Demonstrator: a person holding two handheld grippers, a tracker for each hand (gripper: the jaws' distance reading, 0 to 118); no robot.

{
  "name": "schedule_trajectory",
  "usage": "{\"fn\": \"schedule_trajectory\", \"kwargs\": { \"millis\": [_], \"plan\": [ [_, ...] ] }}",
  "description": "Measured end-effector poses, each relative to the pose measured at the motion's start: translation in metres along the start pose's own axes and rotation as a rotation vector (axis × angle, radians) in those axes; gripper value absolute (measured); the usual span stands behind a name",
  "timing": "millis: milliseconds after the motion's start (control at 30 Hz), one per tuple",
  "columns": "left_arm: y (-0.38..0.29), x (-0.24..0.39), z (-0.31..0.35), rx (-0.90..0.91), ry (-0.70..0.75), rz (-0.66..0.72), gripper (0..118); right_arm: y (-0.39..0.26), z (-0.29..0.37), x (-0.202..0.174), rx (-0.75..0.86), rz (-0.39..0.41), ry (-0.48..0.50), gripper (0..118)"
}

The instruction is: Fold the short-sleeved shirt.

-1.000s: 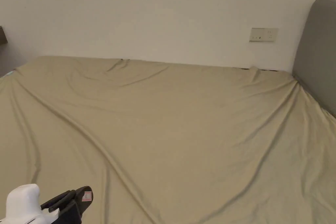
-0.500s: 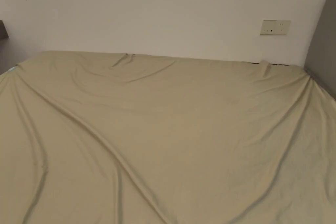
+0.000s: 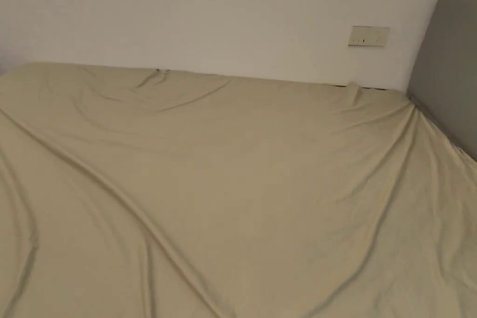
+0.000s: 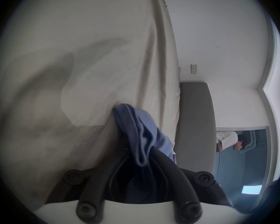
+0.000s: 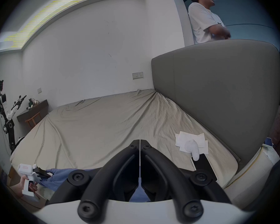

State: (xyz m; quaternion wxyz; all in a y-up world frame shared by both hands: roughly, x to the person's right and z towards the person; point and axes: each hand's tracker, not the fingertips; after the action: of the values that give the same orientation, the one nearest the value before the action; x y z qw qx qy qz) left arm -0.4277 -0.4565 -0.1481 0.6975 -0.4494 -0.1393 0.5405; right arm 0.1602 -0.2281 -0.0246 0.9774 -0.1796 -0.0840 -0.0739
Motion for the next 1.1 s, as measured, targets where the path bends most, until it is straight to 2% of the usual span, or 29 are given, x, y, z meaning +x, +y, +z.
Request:
{"fn": "schedule_trajectory", "kwargs": {
  "millis": [100,300,433,500,567,633,767,867,933,967,1000,1033,1067,1100],
  "plan": [
    [0.009,0.004,0.032,0.053,-0.016,-0.005,7,0.005,0.004,0.004,0.026,-0.027,-0.009,4],
    [0.051,-0.009,0.101,0.226,0.168,-0.040,7,0.008,0.008,0.002,0.049,-0.030,-0.002,4],
    [0.048,0.016,0.119,0.234,0.295,-0.122,7,0.003,0.008,0.002,0.045,-0.044,0.024,4],
    [0.030,0.051,0.113,0.230,0.319,-0.251,7,0.001,0.008,0.002,0.042,-0.055,0.033,4],
    [0.007,0.091,0.096,0.188,0.364,-0.472,7,-0.002,0.008,0.004,0.038,-0.062,0.043,4],
    [-0.012,0.122,0.069,0.132,0.355,-0.609,7,-0.003,0.008,0.005,0.036,-0.071,0.057,4],
    [-0.050,0.152,-0.018,-0.025,0.350,-0.693,7,-0.007,0.019,0.011,0.054,-0.089,0.071,4],
    [-0.076,0.145,-0.086,-0.127,0.424,-0.742,7,-0.009,0.033,0.018,0.072,-0.108,0.063,4],
    [-0.102,0.144,-0.121,-0.132,0.452,-0.810,8,-0.012,0.039,0.023,0.072,-0.113,0.048,4],
    [-0.114,0.144,-0.133,-0.123,0.467,-0.842,17,-0.013,0.042,0.027,0.070,-0.111,0.034,4],
    [-0.123,0.146,-0.140,-0.116,0.446,-0.867,42,-0.015,0.045,0.029,0.069,-0.107,0.019,4],
    [-0.130,0.149,-0.143,-0.120,0.387,-0.873,96,-0.017,0.047,0.032,0.068,-0.101,0.000,4],
    [-0.137,0.154,-0.140,-0.139,0.302,-0.848,113,-0.018,0.048,0.035,0.067,-0.101,-0.009,4],
    [-0.140,0.157,-0.137,-0.161,0.219,-0.818,113,-0.019,0.049,0.038,0.065,-0.105,-0.014,4]
  ]
}}
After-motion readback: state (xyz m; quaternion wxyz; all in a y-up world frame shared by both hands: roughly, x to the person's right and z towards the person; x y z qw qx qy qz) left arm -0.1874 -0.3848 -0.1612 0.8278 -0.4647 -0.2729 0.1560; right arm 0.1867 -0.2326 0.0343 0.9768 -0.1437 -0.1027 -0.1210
